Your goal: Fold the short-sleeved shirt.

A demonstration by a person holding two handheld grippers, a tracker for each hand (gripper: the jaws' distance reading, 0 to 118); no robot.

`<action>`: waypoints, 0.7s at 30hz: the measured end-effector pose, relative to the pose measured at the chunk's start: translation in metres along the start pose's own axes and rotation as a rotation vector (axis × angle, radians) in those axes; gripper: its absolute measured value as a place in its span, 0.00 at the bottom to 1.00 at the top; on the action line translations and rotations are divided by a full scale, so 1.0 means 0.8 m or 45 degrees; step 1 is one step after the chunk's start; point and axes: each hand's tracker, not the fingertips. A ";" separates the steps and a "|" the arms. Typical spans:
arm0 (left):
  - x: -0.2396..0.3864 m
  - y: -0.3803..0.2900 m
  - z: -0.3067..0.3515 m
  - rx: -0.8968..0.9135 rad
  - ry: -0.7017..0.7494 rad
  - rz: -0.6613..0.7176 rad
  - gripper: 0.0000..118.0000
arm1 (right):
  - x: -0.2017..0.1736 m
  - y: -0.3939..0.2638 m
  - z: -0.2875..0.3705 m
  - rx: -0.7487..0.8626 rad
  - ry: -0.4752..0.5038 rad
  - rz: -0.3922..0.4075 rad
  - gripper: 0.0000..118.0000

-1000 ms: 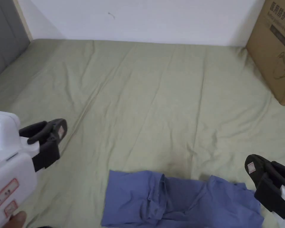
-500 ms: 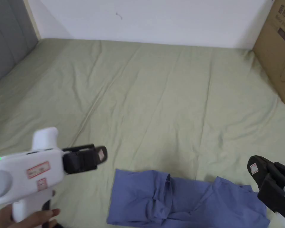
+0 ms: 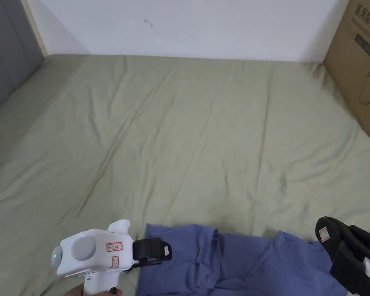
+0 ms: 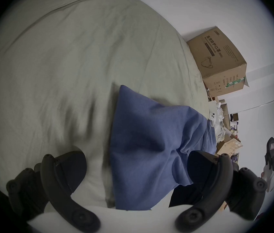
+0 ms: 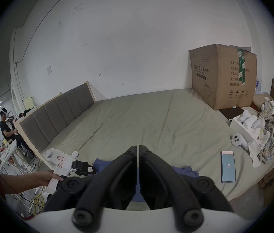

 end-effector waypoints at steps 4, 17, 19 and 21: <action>0.016 0.004 0.010 -0.008 0.014 -0.032 0.82 | 0.001 -0.004 -0.005 -0.020 0.001 -0.015 0.02; 0.007 0.021 0.029 -0.040 -0.102 0.019 0.06 | -0.002 0.004 -0.001 -0.008 -0.001 -0.005 0.02; -0.007 0.023 0.042 -0.037 -0.125 0.049 0.06 | -0.002 0.005 -0.002 -0.011 -0.004 -0.003 0.02; -0.018 0.026 0.057 -0.029 -0.174 0.091 0.06 | -0.004 0.006 -0.002 -0.011 -0.002 -0.003 0.02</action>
